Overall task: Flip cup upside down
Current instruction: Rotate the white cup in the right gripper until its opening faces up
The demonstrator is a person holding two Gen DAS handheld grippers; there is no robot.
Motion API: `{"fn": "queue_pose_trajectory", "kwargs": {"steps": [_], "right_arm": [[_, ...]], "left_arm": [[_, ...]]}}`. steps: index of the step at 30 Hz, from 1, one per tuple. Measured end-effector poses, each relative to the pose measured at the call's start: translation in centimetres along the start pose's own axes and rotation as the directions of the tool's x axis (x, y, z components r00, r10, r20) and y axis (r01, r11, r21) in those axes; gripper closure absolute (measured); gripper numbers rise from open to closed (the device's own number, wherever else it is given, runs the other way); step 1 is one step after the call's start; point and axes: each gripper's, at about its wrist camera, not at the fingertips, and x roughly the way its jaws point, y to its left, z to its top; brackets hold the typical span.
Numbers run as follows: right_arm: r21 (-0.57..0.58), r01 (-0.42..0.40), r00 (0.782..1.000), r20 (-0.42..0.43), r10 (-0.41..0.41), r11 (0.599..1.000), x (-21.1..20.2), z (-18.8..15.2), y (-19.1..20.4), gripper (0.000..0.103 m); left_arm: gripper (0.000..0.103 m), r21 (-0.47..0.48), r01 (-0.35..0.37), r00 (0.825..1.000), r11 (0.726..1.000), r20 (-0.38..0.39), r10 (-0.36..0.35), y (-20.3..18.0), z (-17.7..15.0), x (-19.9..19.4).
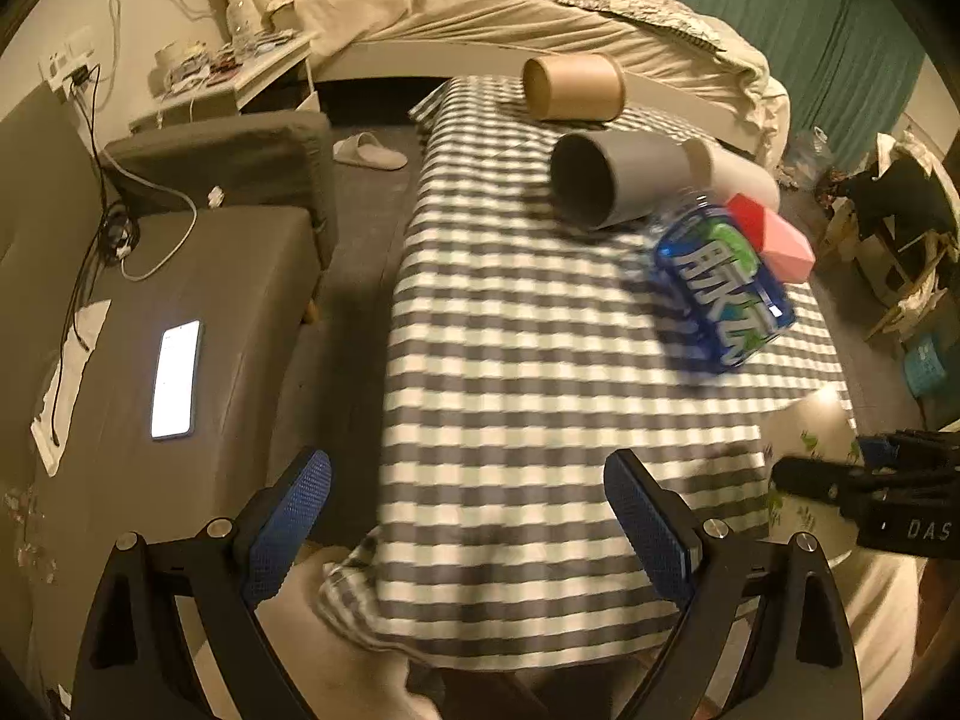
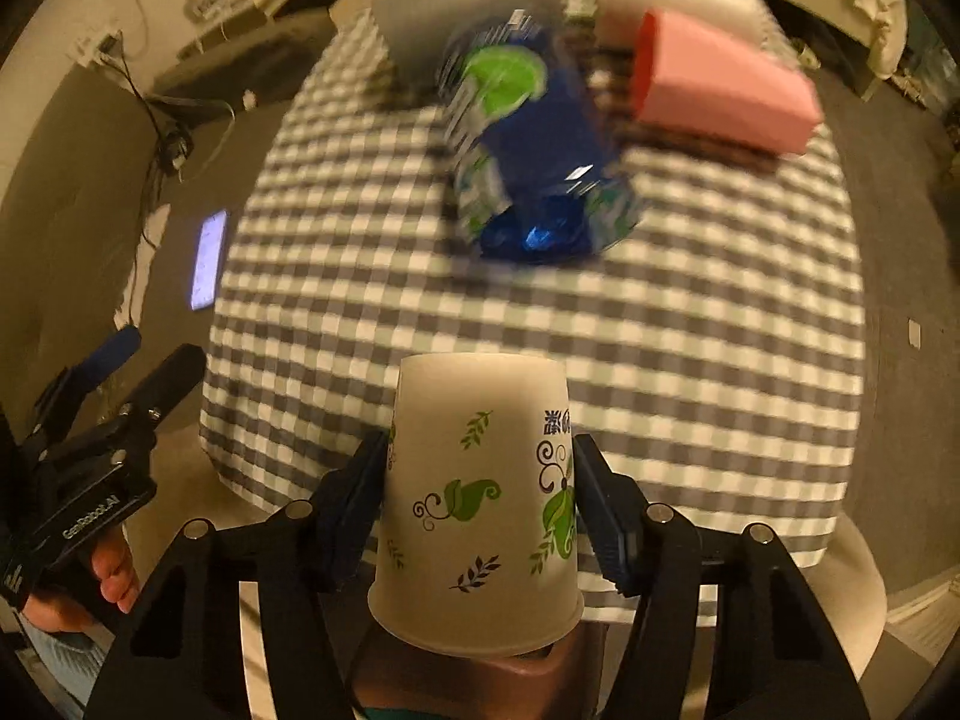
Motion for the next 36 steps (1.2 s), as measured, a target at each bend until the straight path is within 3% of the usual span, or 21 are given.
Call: {"fn": "queue_pose_trajectory", "kwargs": {"steps": [4, 6, 9, 11, 15, 17, 22, 27, 36], "right_arm": [[-0.011, 0.068, 0.983, 0.17, -0.065, 0.998, -2.3, -0.4, -1.3, 0.043], [-0.022, 0.136, 0.944, 0.305, -0.122, 0.991, -3.2, -0.8, -1.7, 0.043], [0.026, 0.164, 0.875, 0.458, -0.157, 0.986, -3.1, -1.6, -3.2, 0.043], [0.056, 0.147, 0.841, 0.518, -0.155, 0.987, -2.5, -2.4, -4.2, 0.043], [0.016, 0.188, 0.798, 0.581, -0.163, 0.982, -1.9, -4.3, -4.1, 0.043], [-0.016, 0.212, 0.793, 0.588, -0.162, 0.977, -2.1, -5.3, -3.8, 0.043], [-0.049, 0.215, 0.824, 0.545, -0.154, 0.975, -1.8, -8.3, -4.1, 0.043], [-0.031, 0.187, 0.835, 0.532, -0.142, 0.982, -1.9, -8.4, -5.0, 0.043], [-0.092, 0.136, 0.805, 0.591, -0.056, 0.987, -2.0, -6.2, -2.0, 0.043]], "left_arm": [[0.008, 0.012, 0.0, 1.0, 1.0, 0.024, 0.0, -1.8, 0.3, -0.3], [0.008, 0.015, 0.001, 1.0, 1.0, 0.023, -0.001, -2.5, 0.2, -0.2], [0.008, 0.016, 0.0, 1.0, 1.0, 0.014, 0.0, -3.3, -0.2, 0.3], [0.008, 0.021, -0.002, 1.0, 1.0, 0.001, 0.002, -3.8, -0.5, 0.6], [0.008, 0.032, -0.013, 1.0, 0.999, -0.011, 0.013, -4.5, -1.0, 0.9], [0.008, 0.032, -0.011, 1.0, 0.999, -0.017, 0.012, -4.8, -1.0, 1.0], [0.008, 0.045, 0.0, 1.0, 0.999, -0.01, 0.001, -5.8, -1.1, 0.7], [0.008, 0.063, 0.013, 1.0, 0.998, 0.006, -0.014, -6.7, -1.4, 0.2], [0.008, 0.006, -0.007, 0.998, 1.0, 0.064, 0.007, -5.2, -2.0, 0.3]]}}
